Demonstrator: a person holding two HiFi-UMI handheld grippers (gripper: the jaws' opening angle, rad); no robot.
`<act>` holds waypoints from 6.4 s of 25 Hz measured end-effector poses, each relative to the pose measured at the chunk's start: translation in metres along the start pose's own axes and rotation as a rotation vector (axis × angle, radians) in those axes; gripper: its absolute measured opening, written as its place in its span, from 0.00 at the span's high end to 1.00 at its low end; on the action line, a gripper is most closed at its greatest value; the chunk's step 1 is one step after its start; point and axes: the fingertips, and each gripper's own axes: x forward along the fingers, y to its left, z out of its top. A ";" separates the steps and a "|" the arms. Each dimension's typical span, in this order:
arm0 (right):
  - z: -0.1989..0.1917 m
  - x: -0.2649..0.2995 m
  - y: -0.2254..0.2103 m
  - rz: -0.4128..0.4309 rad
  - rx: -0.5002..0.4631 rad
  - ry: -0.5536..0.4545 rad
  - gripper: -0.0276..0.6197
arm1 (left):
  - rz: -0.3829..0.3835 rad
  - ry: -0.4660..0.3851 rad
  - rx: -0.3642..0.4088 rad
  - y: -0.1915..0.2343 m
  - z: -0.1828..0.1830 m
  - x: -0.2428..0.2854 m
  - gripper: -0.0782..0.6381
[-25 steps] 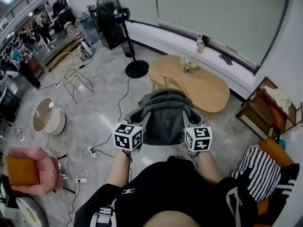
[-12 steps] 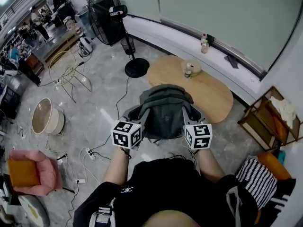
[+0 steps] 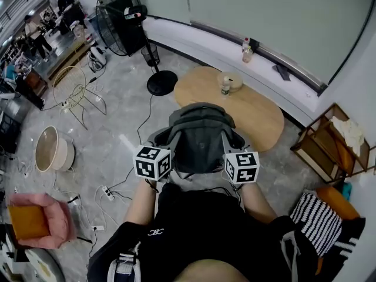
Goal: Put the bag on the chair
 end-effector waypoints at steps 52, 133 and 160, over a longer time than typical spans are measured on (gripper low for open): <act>-0.014 0.196 0.017 -0.631 0.265 0.051 0.84 | -0.718 0.243 0.230 0.185 0.038 0.240 0.75; 0.015 0.210 -0.013 -0.750 0.172 -0.212 0.79 | -0.528 -0.076 0.341 0.230 0.047 0.267 0.66; 0.090 0.207 0.024 -0.804 0.017 -0.312 0.94 | -0.534 -0.246 0.356 0.206 0.112 0.206 0.85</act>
